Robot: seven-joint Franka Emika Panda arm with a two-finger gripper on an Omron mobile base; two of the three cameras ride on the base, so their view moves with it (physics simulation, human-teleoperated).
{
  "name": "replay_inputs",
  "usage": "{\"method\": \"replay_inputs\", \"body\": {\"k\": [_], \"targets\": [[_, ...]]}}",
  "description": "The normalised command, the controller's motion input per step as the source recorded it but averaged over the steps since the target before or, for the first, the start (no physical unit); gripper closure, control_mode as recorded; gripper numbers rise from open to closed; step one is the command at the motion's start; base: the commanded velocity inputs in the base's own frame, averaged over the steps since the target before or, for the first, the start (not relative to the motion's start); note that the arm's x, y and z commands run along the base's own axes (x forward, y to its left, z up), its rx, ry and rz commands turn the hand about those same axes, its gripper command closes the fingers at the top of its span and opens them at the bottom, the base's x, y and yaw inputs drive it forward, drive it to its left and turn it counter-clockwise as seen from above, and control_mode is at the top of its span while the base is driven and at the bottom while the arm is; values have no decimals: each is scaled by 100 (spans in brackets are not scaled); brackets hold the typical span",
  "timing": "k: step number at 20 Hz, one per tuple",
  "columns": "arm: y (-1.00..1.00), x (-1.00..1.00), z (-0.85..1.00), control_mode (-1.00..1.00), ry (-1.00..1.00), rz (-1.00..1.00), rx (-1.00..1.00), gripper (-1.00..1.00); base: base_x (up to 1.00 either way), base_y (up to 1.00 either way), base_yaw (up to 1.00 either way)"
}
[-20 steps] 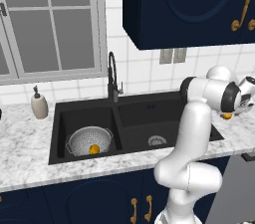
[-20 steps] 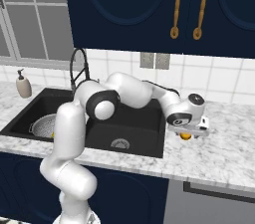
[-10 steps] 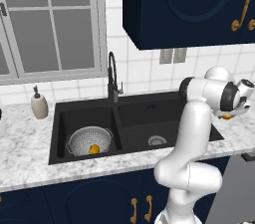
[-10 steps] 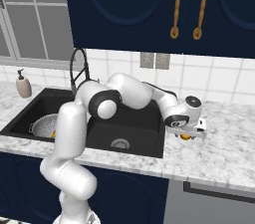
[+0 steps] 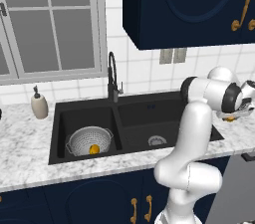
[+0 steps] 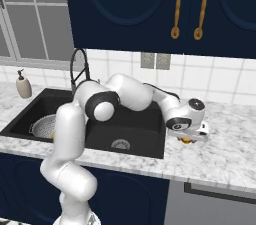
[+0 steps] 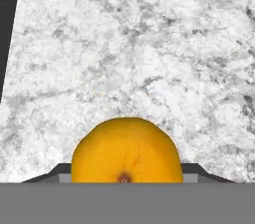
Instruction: Put the colander in the sink, put the tangerine, mango in the colander, and turn on the sink faucet and pour water over the colander.
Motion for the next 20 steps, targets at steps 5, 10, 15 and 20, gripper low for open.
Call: {"method": "replay_inputs", "body": {"k": [5,10,15,20], "targets": [[1,-97,60,-100,-6,0,0,100,0,0,0],[30,-47,88,-100,0,0,0,100,0,0,0],[65,-26,63,-100,0,0,0,100,0,0,0],[87,-13,29,-100,0,3,1,100,0,0,0]]}}
